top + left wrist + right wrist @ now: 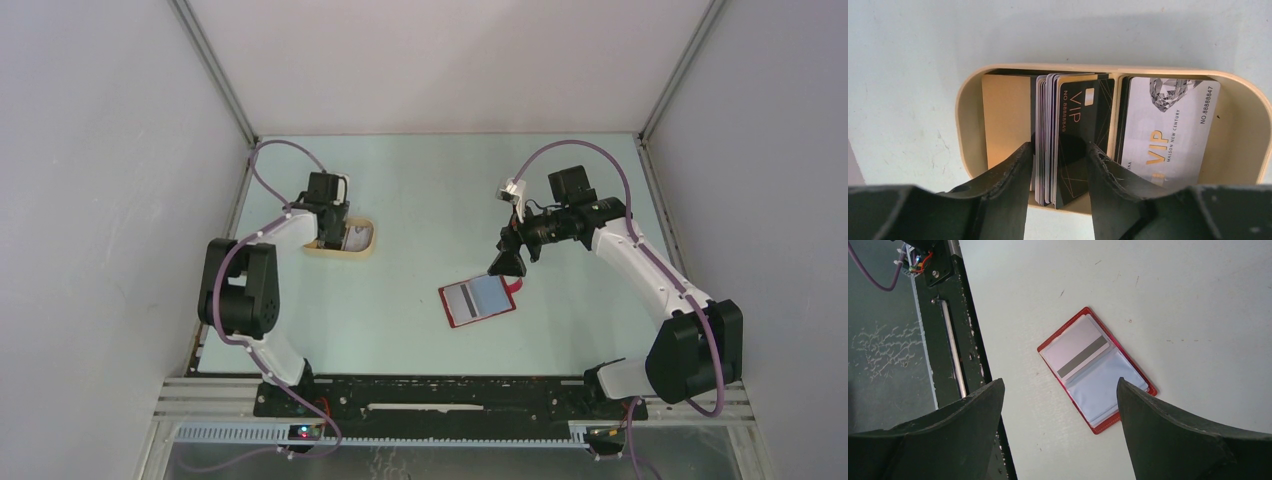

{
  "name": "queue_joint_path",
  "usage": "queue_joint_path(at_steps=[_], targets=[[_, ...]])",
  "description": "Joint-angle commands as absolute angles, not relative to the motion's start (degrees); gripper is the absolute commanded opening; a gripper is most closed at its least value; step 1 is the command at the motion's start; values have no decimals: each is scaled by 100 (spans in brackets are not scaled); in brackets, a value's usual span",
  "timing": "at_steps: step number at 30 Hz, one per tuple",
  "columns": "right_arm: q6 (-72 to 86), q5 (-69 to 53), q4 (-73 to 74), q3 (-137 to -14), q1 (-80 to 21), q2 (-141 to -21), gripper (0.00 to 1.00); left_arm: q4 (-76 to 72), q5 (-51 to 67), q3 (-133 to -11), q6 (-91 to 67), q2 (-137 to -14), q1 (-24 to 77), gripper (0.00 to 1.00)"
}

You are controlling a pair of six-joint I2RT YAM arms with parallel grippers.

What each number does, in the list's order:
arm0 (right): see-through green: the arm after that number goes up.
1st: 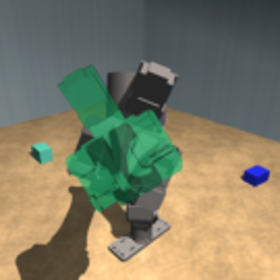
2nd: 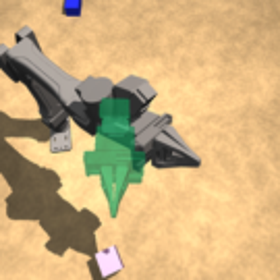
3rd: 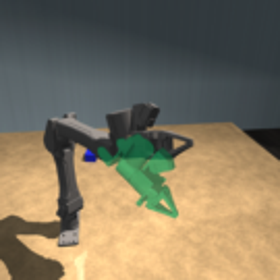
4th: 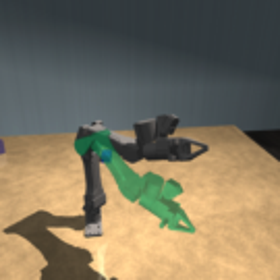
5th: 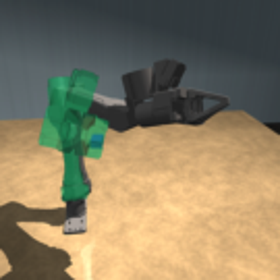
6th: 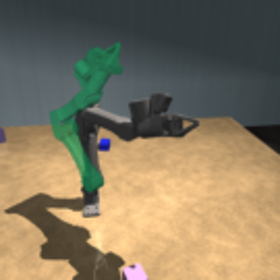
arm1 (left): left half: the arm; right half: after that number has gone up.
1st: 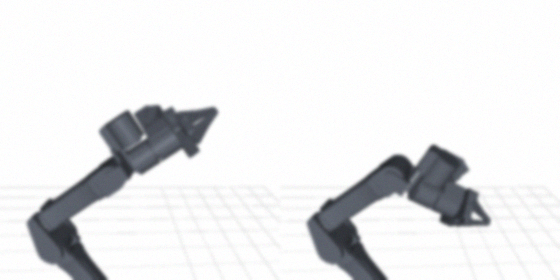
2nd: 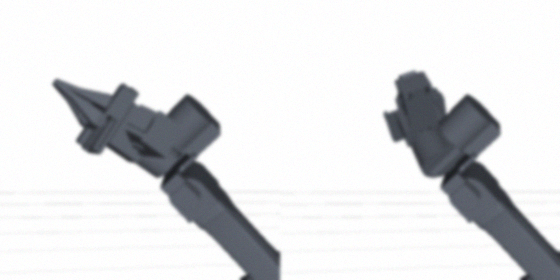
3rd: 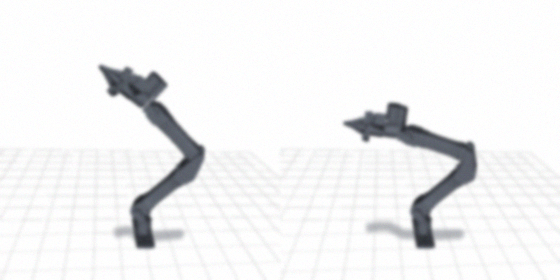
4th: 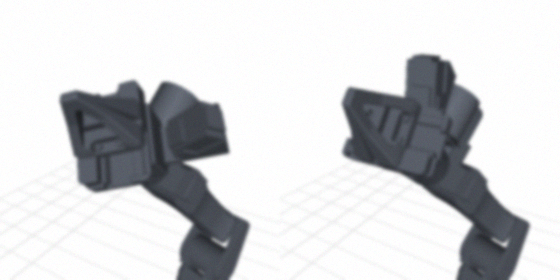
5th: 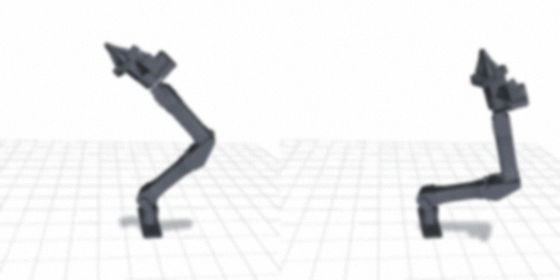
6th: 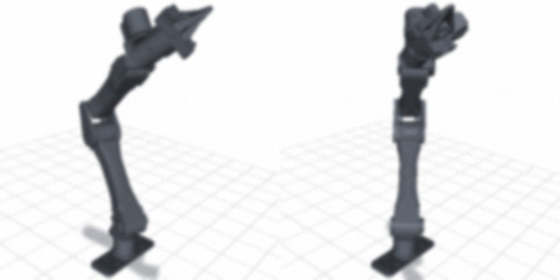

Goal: Put the credit cards into the card holder
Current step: Pick up the credit card from the storage box.

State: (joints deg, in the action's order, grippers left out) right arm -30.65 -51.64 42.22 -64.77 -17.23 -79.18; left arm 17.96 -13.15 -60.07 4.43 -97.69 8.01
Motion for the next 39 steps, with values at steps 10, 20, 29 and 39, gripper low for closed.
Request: queue_joint_path(at_steps=[10, 20, 29, 39], targets=[[-3138, -5335, 4256, -6549, -1692, -7840, 92, 1641, -1781, -6059, 352, -9330, 756, 48], [-3146, -5351, 4257, -6551, -1690, -7832, 92, 1592, -1727, -6028, 360, -9327, 757, 41], [-3139, -5360, 4261, -6548, -1674, -7822, 92, 1680, -1607, -6089, 368, -9434, 748, 27], [-3141, -5370, 4263, -6548, -1661, -7813, 92, 1698, -1465, -6084, 359, -9378, 747, 0]])
